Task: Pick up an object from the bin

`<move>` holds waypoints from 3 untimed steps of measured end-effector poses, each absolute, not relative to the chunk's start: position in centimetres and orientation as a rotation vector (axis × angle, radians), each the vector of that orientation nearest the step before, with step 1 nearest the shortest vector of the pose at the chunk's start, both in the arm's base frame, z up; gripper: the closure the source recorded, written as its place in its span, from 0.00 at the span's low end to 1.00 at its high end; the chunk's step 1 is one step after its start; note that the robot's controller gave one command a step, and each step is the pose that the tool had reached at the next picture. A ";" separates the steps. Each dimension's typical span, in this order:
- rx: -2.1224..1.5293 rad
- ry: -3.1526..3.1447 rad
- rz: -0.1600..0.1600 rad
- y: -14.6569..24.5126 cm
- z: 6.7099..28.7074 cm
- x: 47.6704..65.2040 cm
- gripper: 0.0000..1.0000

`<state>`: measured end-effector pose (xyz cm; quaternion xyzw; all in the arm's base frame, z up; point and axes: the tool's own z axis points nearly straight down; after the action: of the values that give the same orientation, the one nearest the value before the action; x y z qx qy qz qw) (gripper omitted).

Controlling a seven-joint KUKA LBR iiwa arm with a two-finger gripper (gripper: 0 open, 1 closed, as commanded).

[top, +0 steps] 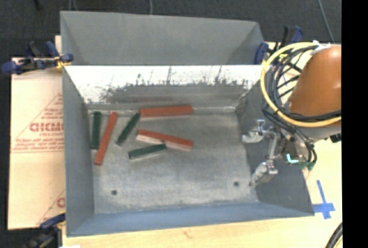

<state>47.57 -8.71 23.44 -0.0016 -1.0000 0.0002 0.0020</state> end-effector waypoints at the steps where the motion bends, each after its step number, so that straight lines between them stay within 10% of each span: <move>1: 0.001 -3.145 0.003 -8.7 23.8 47.7 1.00; 2: 0.002 -3.145 0.002 -8.7 23.8 47.7 1.00; 3: -0.043 -3.142 0.002 -9.6 14.4 48.1 0.00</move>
Offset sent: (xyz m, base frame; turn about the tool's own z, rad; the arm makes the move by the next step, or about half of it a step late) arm 0.0000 0.0000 0.0000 0.0000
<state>48.12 -9.56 14.40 -0.0137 -0.9999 0.0005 -0.0003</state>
